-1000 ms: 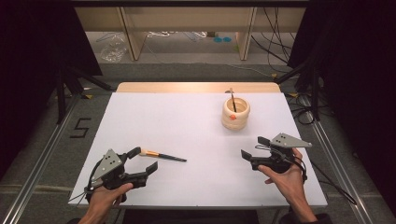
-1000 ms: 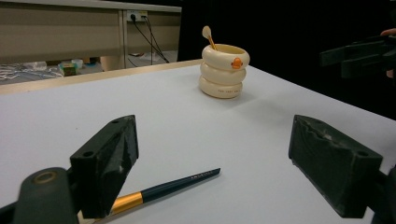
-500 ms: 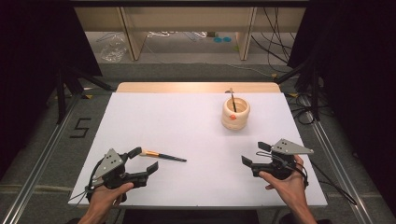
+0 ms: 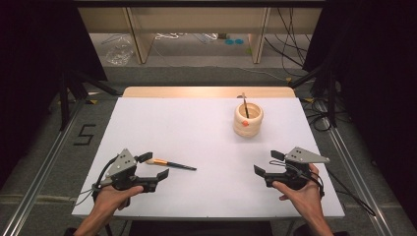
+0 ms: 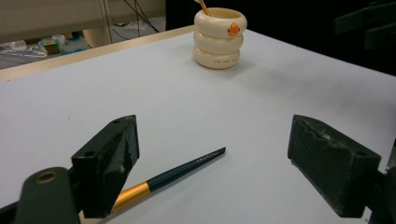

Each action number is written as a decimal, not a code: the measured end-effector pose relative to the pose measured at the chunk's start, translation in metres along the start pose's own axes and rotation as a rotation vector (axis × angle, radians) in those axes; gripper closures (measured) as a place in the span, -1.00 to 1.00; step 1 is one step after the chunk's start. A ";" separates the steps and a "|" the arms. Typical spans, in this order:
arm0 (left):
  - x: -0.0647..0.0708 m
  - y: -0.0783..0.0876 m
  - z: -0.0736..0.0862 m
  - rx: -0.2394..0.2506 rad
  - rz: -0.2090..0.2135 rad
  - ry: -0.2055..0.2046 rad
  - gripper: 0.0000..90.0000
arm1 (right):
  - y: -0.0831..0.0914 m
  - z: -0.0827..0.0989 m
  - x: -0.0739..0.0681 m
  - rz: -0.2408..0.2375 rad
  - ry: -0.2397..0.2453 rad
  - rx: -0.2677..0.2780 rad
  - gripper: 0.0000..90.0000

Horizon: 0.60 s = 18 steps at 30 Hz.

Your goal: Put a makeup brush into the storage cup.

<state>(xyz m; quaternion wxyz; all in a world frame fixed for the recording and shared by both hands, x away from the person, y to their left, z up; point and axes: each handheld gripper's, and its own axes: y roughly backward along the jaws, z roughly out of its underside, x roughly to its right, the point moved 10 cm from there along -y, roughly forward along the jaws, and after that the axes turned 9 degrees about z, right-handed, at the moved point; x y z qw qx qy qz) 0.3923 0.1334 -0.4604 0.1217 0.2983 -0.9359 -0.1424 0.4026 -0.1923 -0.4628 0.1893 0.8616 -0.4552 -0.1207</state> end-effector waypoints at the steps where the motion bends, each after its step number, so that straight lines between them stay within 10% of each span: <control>1: -0.002 0.000 -0.001 -0.022 -0.004 -0.012 -0.63 | 0.000 0.001 0.000 0.000 0.011 -0.012 -0.62; 10: -0.016 -0.015 -0.002 -0.263 0.043 -0.131 -0.52 | -0.001 0.002 -0.003 -0.020 0.000 -0.006 -0.62; 18: -0.035 -0.022 0.005 -0.382 0.058 -0.162 -0.49 | -0.003 0.003 -0.005 -0.025 -0.001 -0.013 -0.61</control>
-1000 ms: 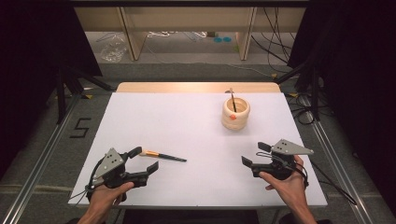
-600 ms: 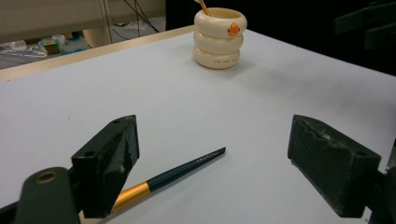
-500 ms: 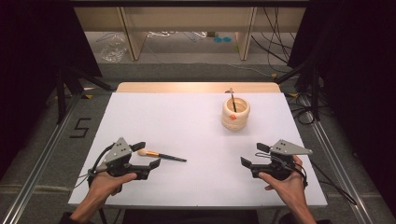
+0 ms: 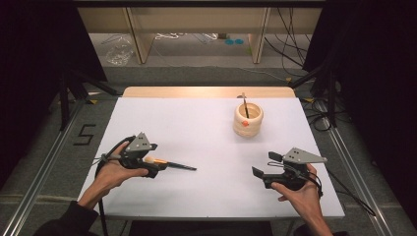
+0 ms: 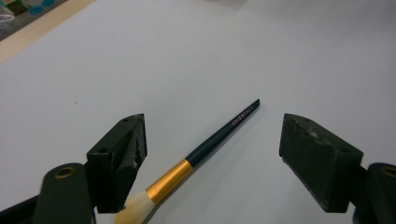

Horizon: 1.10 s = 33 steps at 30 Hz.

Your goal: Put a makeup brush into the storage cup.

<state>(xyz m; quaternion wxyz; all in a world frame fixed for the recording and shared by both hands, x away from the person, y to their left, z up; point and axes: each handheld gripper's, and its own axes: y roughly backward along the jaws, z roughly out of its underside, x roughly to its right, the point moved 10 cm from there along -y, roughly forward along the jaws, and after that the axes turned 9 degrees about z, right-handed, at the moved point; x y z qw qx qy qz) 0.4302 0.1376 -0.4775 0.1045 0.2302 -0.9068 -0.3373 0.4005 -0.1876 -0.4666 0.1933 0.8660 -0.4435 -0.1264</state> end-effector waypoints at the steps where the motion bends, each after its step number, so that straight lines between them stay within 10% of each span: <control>1: 0.000 -0.002 0.001 -0.009 0.008 0.001 -0.49 | 0.000 0.000 0.000 -0.002 0.000 0.000 -0.61; 33: -0.025 -0.046 0.028 -0.348 0.099 -0.078 -0.26 | -0.001 0.002 -0.002 -0.006 0.028 -0.018 -0.60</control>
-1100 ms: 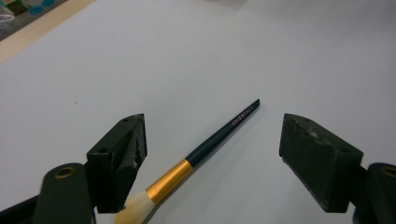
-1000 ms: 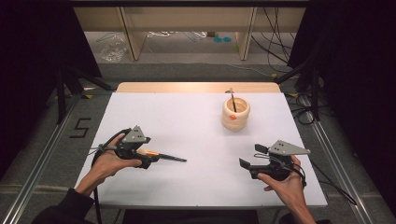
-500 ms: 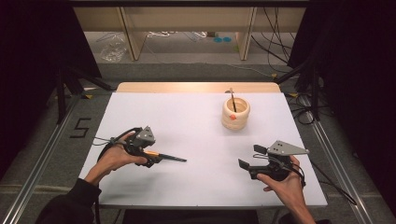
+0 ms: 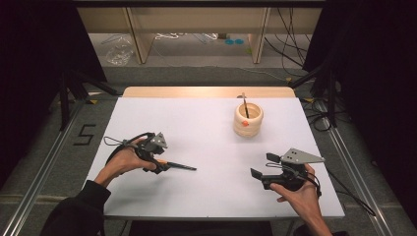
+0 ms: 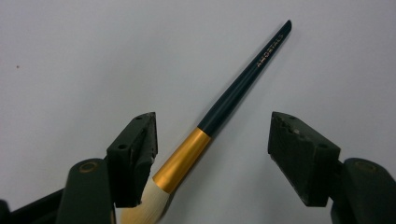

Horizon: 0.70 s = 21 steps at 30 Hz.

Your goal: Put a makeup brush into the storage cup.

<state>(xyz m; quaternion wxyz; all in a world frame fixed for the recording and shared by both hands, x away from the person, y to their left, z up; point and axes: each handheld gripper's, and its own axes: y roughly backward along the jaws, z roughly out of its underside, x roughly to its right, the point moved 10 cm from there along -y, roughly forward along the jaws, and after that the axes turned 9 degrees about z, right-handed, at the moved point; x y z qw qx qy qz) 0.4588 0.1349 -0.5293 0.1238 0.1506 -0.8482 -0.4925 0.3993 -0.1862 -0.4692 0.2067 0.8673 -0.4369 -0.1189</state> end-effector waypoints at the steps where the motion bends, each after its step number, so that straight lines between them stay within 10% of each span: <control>1: 0.000 -0.001 0.001 -0.006 0.006 0.009 -0.25 | 0.000 0.000 0.000 -0.001 0.000 0.000 -0.60; 21: -0.008 -0.015 0.008 -0.110 0.032 -0.037 0.15 | -0.001 0.001 -0.004 -0.019 -0.018 -0.008 -0.59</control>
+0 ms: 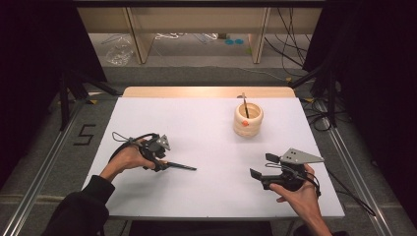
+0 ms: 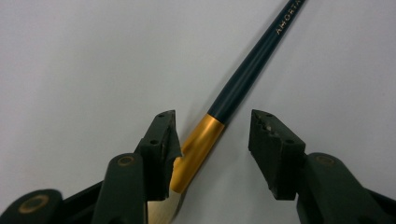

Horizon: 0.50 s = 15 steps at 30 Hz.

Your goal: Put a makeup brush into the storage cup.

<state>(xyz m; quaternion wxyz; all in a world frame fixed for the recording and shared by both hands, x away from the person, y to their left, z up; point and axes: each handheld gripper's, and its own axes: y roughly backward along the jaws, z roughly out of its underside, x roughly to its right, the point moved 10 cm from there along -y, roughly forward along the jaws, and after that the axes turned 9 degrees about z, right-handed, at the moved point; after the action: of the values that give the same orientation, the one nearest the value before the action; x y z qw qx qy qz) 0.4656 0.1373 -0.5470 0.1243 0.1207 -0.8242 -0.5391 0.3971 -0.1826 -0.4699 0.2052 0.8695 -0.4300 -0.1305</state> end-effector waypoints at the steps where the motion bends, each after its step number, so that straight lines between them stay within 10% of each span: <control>1: -0.001 0.001 -0.001 -0.003 -0.002 -0.017 0.17 | 0.000 0.000 0.001 0.007 0.008 -0.002 -0.59; 15: -0.001 -0.005 0.000 -0.063 0.042 -0.036 0.39 | -0.001 0.000 -0.002 -0.012 -0.002 0.003 -0.58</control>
<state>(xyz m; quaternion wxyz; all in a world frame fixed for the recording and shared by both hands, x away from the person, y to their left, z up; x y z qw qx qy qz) 0.4667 0.1351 -0.5518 0.1242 0.0898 -0.8114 -0.5640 0.3967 -0.1809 -0.4702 0.2025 0.8722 -0.4252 -0.1319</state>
